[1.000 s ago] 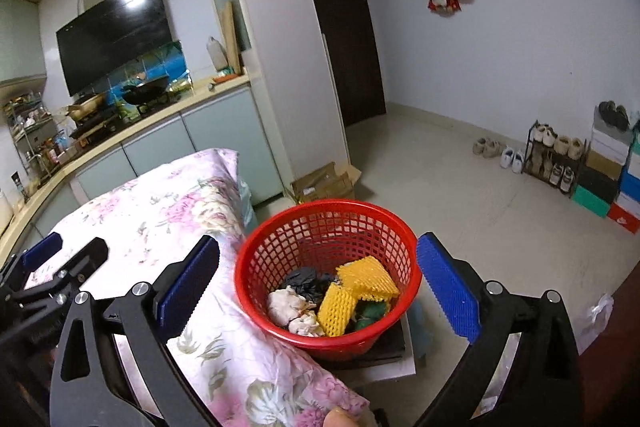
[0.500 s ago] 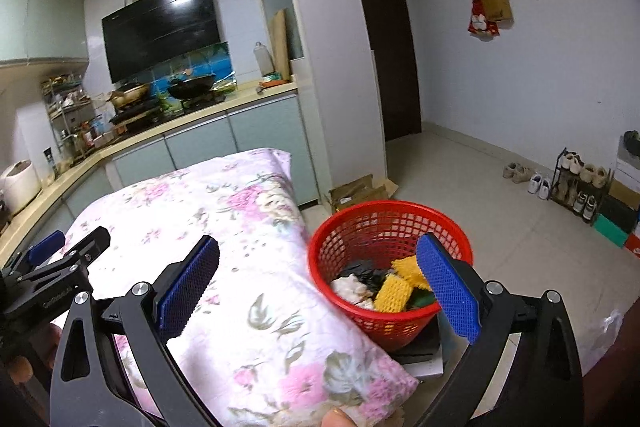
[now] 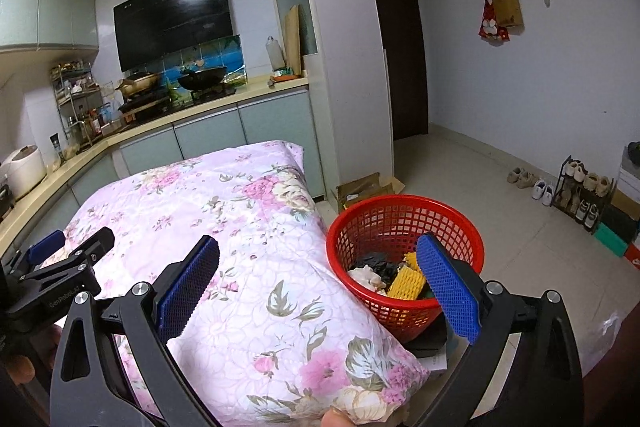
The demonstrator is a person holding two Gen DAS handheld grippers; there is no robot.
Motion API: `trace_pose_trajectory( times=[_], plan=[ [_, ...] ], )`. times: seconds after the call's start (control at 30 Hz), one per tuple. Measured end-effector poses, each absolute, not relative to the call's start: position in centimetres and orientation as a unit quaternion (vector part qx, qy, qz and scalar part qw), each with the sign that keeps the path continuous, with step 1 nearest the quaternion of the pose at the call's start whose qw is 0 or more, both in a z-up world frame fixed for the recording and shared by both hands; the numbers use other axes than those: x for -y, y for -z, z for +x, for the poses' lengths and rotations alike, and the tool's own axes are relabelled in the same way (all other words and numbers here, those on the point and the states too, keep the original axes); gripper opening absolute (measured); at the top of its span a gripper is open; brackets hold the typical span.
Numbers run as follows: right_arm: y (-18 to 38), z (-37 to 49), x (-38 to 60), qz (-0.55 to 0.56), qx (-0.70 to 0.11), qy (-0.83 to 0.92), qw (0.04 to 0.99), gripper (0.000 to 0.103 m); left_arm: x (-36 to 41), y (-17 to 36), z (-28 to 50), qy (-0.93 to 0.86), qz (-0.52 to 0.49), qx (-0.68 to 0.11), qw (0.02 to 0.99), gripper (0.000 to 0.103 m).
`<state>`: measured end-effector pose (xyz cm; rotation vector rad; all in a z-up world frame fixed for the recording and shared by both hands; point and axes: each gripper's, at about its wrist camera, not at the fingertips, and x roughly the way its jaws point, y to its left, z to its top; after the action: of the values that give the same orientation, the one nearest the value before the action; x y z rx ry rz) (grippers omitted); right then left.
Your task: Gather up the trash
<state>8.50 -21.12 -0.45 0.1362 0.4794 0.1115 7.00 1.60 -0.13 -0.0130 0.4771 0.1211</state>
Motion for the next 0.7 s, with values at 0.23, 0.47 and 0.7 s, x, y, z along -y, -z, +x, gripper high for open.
trace_pose_trajectory(
  times=[0.23, 0.47, 0.7],
  plan=[
    [0.26, 8.59, 20.95, 0.065, -0.234, -0.054, 0.969, 0.096, -2.04, -0.03, 6.66, -0.066, -0.016, -0.231, 0.971, 0.096],
    [0.35, 8.28, 20.94, 0.067, -0.232, -0.042, 0.97, 0.096, -2.06, -0.01, 6.63, -0.062, -0.017, -0.232, 0.971, 0.096],
    [0.71, 8.35, 21.39, 0.076, -0.238, -0.024, 0.968, 0.096, -1.62, 0.08, 6.68, -0.055, -0.014, -0.235, 0.97, 0.096]
  ],
)
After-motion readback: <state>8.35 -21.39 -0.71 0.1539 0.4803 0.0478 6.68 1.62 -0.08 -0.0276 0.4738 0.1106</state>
